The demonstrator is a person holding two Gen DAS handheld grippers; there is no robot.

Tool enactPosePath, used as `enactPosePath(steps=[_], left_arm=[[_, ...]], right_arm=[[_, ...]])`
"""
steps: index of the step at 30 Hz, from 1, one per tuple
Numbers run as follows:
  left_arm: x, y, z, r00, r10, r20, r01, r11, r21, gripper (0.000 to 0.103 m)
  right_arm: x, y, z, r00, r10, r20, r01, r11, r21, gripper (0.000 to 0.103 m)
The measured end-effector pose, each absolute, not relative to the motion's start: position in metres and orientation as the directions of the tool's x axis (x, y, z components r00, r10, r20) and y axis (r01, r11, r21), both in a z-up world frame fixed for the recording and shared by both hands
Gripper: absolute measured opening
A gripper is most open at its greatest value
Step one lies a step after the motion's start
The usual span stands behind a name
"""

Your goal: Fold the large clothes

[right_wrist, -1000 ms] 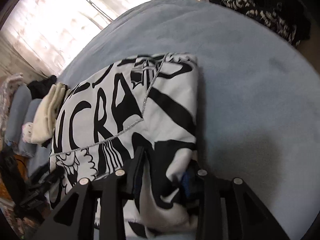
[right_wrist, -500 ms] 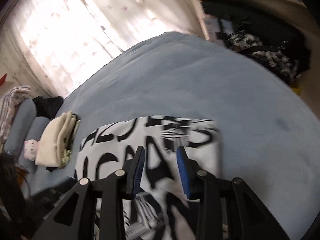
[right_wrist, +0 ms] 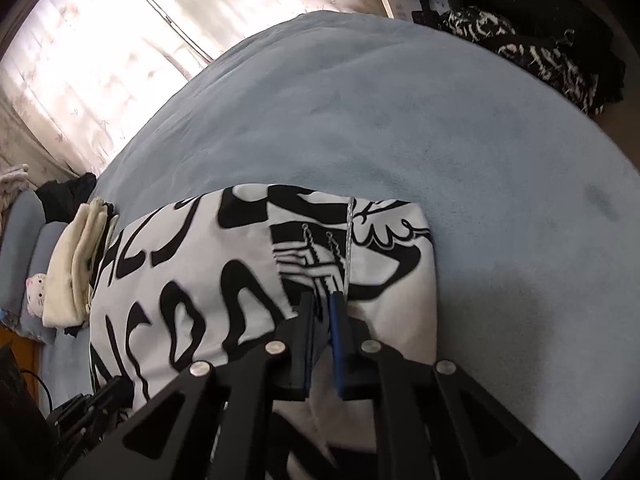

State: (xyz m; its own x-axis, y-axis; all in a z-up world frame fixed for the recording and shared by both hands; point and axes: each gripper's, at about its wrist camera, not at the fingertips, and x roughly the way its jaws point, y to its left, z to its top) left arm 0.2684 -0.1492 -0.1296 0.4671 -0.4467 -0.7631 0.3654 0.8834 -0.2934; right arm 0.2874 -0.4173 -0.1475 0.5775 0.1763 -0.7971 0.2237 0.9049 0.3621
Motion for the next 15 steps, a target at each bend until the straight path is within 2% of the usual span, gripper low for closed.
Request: enactPosePath(steps=[4, 7, 12, 15], left_arm=[[0.243, -0.129, -0.111, 0.481, -0.468, -0.741, 0.358, 0.877, -0.321, 0.001], [0.212, -0.122, -0.103, 0.459, -0.495, -0.738, 0.384, 0.859, -0.337, 0.001], [0.167, -0.123, -0.101, 0.426, -0.507, -0.749, 0.444, 0.839, -0.316, 0.001], [0.162, -0.121, -0.113, 0.411, -0.503, -0.76, 0.426, 0.843, -0.328, 0.001]], right_arm=[[0.25, -0.406, -0.12, 0.598, 0.249, -0.762, 0.159, 0.895, 0.417, 0.011], [0.216, -0.39, -0.113, 0.605, 0.248, -0.757, 0.115, 0.913, 0.391, 0.013], [0.17, -0.367, -0.118, 0.59, 0.271, -0.761, 0.083, 0.917, 0.39, 0.013], [0.158, -0.357, -0.137, 0.552, 0.255, -0.794, 0.085, 0.93, 0.358, 0.015]])
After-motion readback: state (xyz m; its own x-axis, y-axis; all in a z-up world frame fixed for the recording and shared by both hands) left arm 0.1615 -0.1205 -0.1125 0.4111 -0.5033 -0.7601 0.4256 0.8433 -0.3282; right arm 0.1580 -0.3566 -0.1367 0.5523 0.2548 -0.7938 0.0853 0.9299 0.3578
